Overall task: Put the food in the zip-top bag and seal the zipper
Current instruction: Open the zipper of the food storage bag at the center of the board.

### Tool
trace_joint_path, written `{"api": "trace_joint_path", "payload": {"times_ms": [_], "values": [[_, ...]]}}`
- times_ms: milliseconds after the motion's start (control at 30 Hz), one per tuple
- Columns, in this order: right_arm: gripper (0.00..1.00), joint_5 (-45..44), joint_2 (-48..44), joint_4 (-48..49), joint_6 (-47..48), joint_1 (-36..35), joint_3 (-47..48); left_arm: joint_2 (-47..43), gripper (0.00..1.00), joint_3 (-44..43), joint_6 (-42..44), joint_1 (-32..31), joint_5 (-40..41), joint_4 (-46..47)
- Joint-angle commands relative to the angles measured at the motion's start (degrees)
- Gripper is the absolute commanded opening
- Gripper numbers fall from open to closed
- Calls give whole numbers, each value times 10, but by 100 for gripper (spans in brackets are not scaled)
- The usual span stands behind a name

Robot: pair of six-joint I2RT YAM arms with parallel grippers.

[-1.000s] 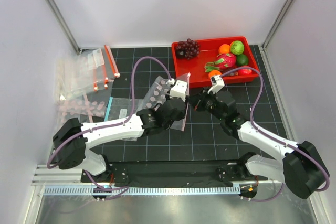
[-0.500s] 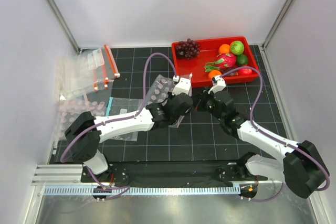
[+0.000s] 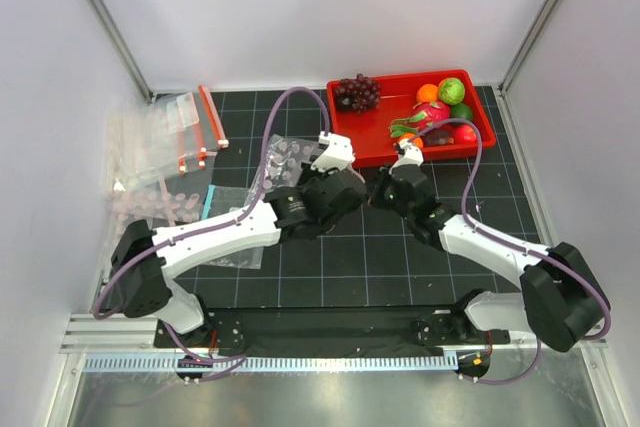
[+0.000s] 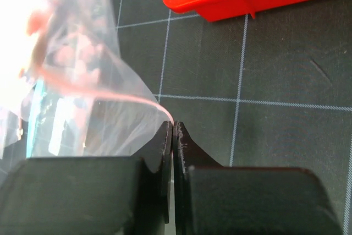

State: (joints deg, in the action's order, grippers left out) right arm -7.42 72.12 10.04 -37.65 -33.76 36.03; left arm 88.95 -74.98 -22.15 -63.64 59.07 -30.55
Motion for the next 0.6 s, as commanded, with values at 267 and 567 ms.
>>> {"api": "trace_joint_path", "payload": {"times_ms": [267, 567], "values": [[41, -8, -2, 17, 13, -3, 23, 14, 1, -26, 33, 3, 40, -15], [66, 4, -9, 24, 21, -3, 20, 74, 0, -46, 48, 28, 14, -14]]}}
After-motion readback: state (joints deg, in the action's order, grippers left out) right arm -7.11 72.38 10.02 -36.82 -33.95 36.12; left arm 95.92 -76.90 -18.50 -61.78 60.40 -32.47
